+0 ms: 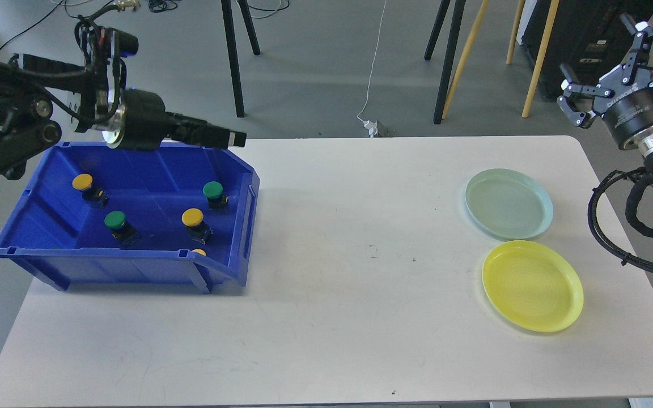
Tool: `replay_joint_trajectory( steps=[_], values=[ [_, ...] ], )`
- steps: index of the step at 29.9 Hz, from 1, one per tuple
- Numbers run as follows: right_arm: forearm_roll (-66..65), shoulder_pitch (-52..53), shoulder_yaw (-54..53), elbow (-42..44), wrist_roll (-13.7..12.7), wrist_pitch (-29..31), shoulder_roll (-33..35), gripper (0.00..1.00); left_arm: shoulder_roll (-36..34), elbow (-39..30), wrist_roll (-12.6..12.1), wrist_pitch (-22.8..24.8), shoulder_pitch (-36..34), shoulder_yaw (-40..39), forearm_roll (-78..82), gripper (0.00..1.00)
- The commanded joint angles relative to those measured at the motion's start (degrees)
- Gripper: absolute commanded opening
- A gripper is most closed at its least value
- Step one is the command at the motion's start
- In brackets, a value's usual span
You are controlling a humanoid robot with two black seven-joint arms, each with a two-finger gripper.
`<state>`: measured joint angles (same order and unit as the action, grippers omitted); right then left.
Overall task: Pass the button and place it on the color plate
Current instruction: 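Move the left gripper over the blue bin toward a yellow button, then lower the left gripper into the bin and grasp the yellow button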
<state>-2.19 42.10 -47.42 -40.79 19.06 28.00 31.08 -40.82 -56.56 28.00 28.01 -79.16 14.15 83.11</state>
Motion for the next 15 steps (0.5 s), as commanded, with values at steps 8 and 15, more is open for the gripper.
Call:
replay_joint_trajectory(
  steps=[8, 15],
  values=[
    [0.0, -1.5, 0.0, 0.2, 0.1, 0.0, -0.1, 1.0, 7.7, 7.9, 0.0, 0.0, 6.8, 6.2, 5.5, 0.98],
    [0.0, -1.7, 0.0, 0.0, 0.0, 0.0, -0.1, 1.0, 12.9, 18.4, 0.0, 0.0, 9.6, 6.2, 5.7, 0.98]
  ],
)
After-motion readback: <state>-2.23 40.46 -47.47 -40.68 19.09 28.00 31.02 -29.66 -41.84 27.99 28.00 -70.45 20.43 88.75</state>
